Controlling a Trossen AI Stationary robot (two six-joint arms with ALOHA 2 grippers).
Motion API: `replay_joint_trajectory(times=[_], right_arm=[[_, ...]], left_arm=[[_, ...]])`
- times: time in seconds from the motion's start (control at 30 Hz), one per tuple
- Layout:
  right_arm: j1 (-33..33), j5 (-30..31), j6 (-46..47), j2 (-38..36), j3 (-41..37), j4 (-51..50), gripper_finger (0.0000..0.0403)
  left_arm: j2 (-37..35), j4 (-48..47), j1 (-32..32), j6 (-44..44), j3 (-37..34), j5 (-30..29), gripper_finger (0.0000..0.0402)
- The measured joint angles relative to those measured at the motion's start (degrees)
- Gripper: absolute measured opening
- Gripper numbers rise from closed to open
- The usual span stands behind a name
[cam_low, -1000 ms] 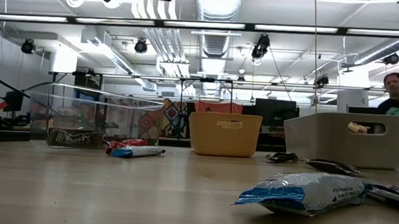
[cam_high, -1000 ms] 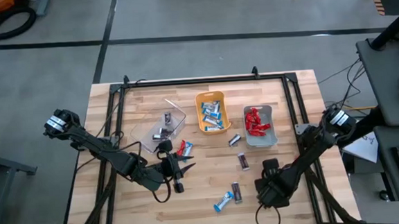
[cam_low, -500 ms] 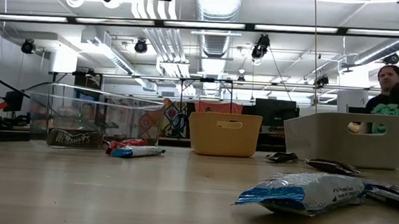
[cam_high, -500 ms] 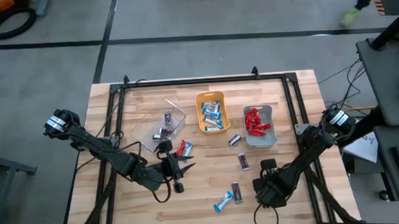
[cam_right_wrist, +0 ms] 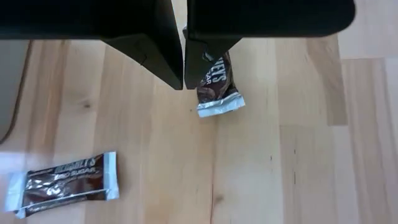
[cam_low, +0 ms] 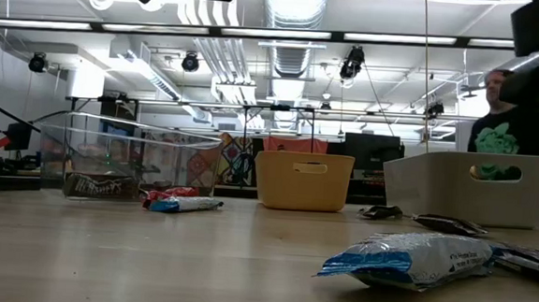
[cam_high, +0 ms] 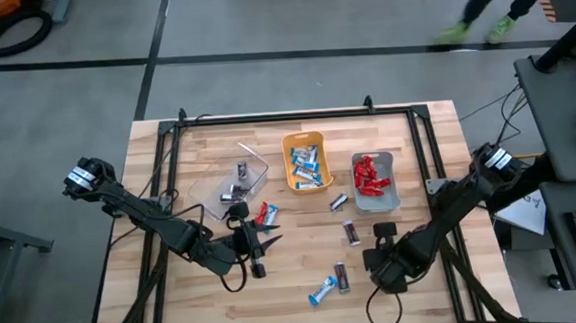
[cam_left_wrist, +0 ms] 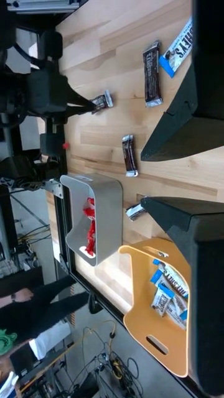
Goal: Organize candy in baskets
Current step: Put the brown chocolate into the transparent bin
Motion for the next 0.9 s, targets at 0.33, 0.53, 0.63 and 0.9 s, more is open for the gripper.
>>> replay_joint_trajectory(times=[0.33, 0.53, 0.63, 0.9], right_arm=[[0.1, -1.9, -2.5, -0.6, 0.1, -0.5, 0.0012], [0.1, -4.5, 2.6, -0.3, 0.1, -0.5, 0.0062], [0.3, -4.7, 4.1, -0.3, 0.1, -0.5, 0.0103], [1.3, -4.4, 5.9, 1.8, -0.3, 0.0, 0.0201]], left_arm=[[0.0, 0.1, 0.0, -2.0, 0.0, 0.0, 0.0087], [0.0, 0.2, 0.1, -1.9, 0.0, 0.0, 0.0087], [0.0, 0.6, 0.1, -1.7, 0.0, 0.0, 0.0087], [1.3, 1.5, 0.4, 0.9, -0.1, 0.1, 0.0087]])
